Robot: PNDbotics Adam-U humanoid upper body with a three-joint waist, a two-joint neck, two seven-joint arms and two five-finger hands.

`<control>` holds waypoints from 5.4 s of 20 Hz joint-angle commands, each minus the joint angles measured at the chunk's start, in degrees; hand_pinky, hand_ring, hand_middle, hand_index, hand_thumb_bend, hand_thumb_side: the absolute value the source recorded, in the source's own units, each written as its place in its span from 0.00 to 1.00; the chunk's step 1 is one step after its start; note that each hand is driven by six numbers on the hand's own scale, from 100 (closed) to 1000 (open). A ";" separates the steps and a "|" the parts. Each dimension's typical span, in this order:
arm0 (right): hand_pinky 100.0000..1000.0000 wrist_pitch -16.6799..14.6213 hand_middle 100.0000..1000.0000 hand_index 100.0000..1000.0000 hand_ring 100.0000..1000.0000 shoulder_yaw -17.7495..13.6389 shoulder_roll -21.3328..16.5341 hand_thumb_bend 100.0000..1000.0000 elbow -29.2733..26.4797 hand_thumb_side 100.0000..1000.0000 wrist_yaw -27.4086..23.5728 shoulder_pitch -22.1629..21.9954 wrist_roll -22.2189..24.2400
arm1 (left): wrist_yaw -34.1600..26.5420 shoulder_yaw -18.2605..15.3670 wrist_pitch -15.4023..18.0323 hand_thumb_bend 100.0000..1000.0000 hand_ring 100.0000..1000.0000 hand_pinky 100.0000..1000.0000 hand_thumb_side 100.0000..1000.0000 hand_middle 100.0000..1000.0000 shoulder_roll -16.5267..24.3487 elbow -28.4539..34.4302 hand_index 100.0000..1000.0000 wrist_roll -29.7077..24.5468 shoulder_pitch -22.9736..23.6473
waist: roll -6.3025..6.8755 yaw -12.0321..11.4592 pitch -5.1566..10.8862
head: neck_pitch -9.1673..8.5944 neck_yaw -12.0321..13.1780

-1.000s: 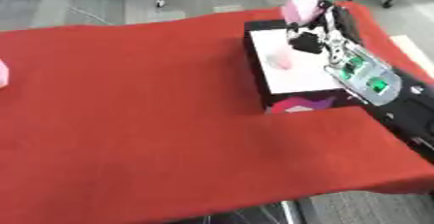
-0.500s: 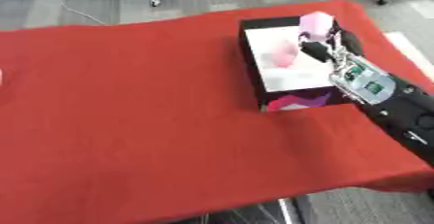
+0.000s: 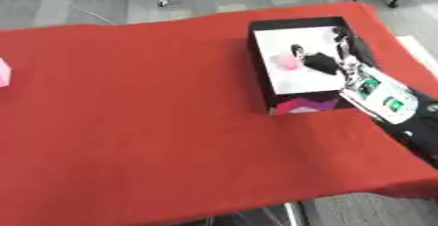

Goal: Pick up the objects with one hand, pass them to the other hand, and then place them into the box on the other side of the table.

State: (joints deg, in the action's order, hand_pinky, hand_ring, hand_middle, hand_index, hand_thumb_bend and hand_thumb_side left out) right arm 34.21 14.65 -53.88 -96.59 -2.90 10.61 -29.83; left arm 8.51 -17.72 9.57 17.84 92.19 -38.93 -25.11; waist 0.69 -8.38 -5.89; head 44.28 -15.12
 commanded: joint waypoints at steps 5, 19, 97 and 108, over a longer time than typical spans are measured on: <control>0.73 15.43 0.79 0.93 0.95 -0.31 1.65 0.27 -17.48 0.31 24.81 -2.36 -13.26 | 17.80 3.12 10.49 0.00 0.76 0.80 0.27 0.74 11.32 -13.62 0.85 8.24 -10.17 | 0.40 1.87 1.24 | -0.17 12.99; 0.75 -7.74 0.77 0.94 0.94 8.58 18.82 0.10 -18.00 0.25 58.98 1.05 6.13 | 72.84 10.27 25.03 0.37 0.85 0.92 0.29 0.84 17.51 -54.22 0.94 28.67 -33.29 | 0.45 8.06 -0.16 | -0.17 33.44; 0.75 -10.72 0.74 0.95 0.93 16.81 23.51 0.02 -18.00 0.27 61.07 3.49 5.17 | 20.25 5.02 21.80 0.00 0.37 0.59 0.24 0.29 15.66 -37.83 0.41 17.94 -23.42 | 0.71 10.27 -1.39 | -0.17 25.14; 0.79 -15.80 0.77 0.97 0.89 20.23 24.44 0.21 -18.00 0.29 66.17 10.19 11.07 | -11.77 12.79 5.03 0.00 0.37 0.58 0.26 0.30 3.79 -17.63 0.41 -8.12 -11.86 | -0.41 9.27 -0.20 | -0.17 17.60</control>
State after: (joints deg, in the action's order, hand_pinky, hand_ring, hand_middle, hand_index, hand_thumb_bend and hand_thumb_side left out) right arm 18.92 34.81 -29.13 -113.41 62.53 19.96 -19.33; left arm -1.10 -5.53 16.44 22.09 72.00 -44.92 -36.27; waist 0.22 0.95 -7.27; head 44.08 3.12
